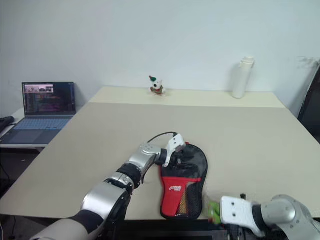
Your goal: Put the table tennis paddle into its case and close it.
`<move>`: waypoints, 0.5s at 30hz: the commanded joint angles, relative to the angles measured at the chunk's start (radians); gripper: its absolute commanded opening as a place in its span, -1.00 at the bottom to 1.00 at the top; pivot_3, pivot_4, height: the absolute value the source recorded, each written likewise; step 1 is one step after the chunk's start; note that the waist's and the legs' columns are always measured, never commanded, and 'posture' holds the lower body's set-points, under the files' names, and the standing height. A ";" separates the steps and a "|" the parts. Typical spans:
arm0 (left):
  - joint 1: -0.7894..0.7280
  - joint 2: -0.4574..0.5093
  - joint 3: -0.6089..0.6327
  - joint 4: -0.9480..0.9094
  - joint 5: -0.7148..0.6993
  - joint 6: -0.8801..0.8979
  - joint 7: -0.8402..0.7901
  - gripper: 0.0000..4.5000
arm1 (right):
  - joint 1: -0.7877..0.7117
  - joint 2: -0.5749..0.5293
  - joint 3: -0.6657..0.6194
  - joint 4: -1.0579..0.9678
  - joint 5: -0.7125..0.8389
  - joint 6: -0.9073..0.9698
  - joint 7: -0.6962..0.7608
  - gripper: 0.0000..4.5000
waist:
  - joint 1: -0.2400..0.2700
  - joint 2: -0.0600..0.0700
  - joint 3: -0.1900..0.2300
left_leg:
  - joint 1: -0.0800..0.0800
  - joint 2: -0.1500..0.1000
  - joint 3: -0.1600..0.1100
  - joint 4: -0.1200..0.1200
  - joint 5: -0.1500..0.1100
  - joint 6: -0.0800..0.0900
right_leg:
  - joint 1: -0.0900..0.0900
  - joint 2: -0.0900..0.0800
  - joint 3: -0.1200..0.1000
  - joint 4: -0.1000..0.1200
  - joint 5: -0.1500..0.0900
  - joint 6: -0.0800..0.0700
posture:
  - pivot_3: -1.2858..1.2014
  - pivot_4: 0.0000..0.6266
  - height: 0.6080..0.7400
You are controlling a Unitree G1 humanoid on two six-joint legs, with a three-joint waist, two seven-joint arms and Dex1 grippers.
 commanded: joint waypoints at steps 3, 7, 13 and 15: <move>0.013 -0.001 -0.013 0.031 0.030 0.018 0.012 0.49 | 0.053 -0.039 0.019 -0.127 0.089 0.026 0.019 -0.99 | 0.000 0.000 0.000 | 0.001 0.000 0.000 0.001 0.000 0.000 | 0.001 0.000 0.000 0.000 0.000 0.000 | 0.03 -0.52 1.00; 0.015 0.003 -0.011 0.031 0.035 0.017 0.018 0.49 | 0.042 -0.044 0.031 -0.180 0.143 0.058 0.012 -0.99 | 0.000 0.000 0.000 | 0.005 0.000 0.000 0.000 0.000 0.000 | 0.005 0.000 0.000 -0.001 0.000 0.000 | 0.03 -0.52 1.00; 0.019 0.002 -0.010 0.028 0.034 0.016 0.020 0.49 | -0.031 -0.045 0.038 -0.160 0.179 0.113 -0.018 -0.99 | 0.000 0.000 0.000 | 0.005 0.000 0.000 0.000 0.000 0.000 | 0.005 0.000 0.000 -0.002 0.000 0.000 | 0.03 -0.52 1.00; 0.021 0.002 -0.010 0.027 0.033 0.015 0.019 0.49 | -0.048 -0.045 0.026 -0.153 0.196 0.126 -0.022 -0.78 | 0.000 0.000 0.000 | 0.005 0.000 -0.001 0.000 0.000 0.000 | 0.005 0.000 -0.001 -0.001 0.000 0.000 | 0.03 -0.52 1.00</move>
